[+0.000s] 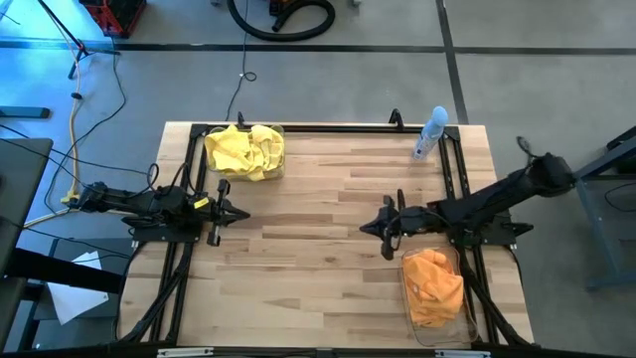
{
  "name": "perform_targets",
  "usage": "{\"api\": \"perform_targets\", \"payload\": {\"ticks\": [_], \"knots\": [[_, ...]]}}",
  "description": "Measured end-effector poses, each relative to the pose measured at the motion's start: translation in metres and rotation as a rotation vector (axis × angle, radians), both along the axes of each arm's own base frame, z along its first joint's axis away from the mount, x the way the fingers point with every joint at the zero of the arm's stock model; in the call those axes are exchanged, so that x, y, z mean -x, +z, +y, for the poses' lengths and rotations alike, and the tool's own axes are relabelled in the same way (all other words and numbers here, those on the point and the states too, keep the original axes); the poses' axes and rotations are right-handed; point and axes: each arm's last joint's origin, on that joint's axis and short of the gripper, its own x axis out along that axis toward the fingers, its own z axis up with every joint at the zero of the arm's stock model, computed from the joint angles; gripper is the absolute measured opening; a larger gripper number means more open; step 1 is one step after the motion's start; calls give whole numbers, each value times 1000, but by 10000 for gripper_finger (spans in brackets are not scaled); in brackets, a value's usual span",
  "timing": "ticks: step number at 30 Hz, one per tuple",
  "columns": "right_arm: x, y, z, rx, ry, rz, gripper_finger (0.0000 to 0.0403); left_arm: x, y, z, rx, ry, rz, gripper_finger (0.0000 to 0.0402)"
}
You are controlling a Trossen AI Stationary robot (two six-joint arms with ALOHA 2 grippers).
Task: Sort microfiber towel by color & place in baskets
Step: Return to Home Position
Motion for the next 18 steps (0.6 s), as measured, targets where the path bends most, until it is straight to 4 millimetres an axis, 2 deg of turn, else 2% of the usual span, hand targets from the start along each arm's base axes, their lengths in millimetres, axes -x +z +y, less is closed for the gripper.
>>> {"api": "perform_targets", "payload": {"ticks": [7, 11, 18], "knots": [[29, 25, -3, 10, 25, -84, 0, 0, 0, 0, 0, 0, 0, 0], [51, 26, -9, 5, 14, -153, 0, 0, 0, 0, 0, 0, 0, 0], [87, 12, -20, -37, 13, -279, 0, 0, 0, 0, 0, 0, 0, 0]]}}
